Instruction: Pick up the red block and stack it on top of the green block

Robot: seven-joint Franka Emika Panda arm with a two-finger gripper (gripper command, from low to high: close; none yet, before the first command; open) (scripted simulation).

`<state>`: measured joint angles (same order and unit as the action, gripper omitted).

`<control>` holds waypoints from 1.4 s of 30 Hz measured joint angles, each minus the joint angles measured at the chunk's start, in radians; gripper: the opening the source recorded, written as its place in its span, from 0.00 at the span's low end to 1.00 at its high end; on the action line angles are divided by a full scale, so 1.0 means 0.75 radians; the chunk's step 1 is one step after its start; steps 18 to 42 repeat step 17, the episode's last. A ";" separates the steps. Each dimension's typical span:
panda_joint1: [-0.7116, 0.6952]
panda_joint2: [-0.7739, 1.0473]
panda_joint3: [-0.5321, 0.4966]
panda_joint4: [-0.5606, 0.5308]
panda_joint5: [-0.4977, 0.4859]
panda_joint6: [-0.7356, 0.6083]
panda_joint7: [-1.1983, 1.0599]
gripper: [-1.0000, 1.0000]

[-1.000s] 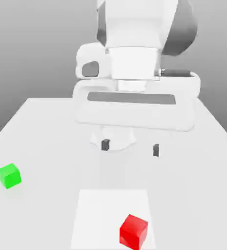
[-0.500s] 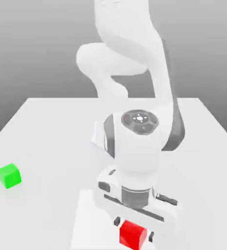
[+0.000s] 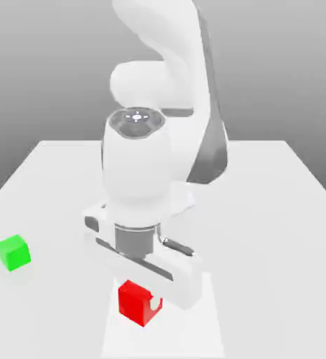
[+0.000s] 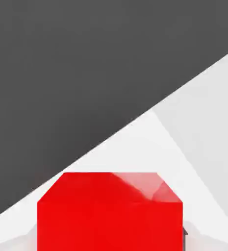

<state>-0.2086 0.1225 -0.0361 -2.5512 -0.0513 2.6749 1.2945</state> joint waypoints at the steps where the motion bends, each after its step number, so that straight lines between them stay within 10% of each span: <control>1: -0.049 -0.022 -0.037 -0.019 0.002 -0.003 -0.035 0.00; 8: -0.692 -0.193 -0.282 -0.159 0.034 -0.033 -0.379 0.00; 14: -0.750 0.023 -0.146 -0.165 0.156 0.185 -0.505 0.00; 15: -0.755 0.052 -0.137 -0.164 0.168 0.212 -0.514 1.00; 42: -0.755 0.052 -0.137 -0.164 0.168 0.212 -0.514 1.00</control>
